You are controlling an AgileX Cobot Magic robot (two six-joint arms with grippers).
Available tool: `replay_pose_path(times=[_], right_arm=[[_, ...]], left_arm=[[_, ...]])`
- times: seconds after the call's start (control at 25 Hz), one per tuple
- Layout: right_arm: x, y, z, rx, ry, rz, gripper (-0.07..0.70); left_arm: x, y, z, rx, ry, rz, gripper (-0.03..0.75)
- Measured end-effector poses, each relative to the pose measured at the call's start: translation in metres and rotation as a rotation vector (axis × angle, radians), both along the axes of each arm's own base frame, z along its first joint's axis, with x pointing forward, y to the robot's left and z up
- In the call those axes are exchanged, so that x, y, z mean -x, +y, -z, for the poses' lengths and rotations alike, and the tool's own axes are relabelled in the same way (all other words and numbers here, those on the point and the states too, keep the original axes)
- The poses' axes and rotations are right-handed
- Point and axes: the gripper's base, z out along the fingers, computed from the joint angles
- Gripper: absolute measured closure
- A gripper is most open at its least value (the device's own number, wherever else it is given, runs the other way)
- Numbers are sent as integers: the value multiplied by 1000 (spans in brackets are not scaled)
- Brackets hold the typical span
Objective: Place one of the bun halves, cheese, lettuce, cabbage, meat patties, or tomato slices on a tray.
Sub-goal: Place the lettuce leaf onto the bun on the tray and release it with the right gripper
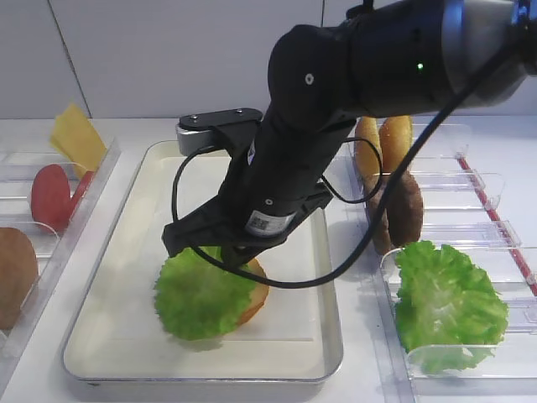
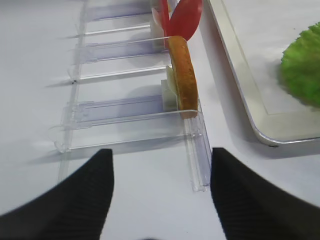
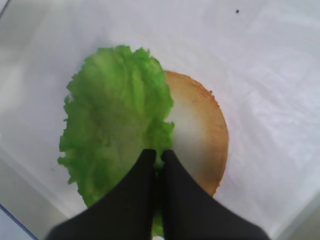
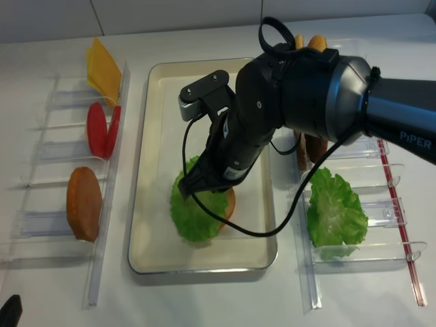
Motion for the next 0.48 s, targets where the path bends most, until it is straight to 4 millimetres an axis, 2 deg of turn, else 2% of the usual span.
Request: replay_pose_path(times=[0.2, 0.28, 0.36, 0.48], right_arm=[[0, 0, 0, 3, 0, 1, 577], [0, -1, 0, 7, -4, -1, 528], [0, -1, 0, 10, -7, -4, 418], [-1, -1, 0, 11, -14, -5, 178]], left_arm=[[0, 0, 0, 0, 0, 0, 301], [0, 0, 0, 0, 0, 0, 301], [0, 0, 0, 0, 0, 0, 301], [0, 0, 0, 0, 0, 0, 301]])
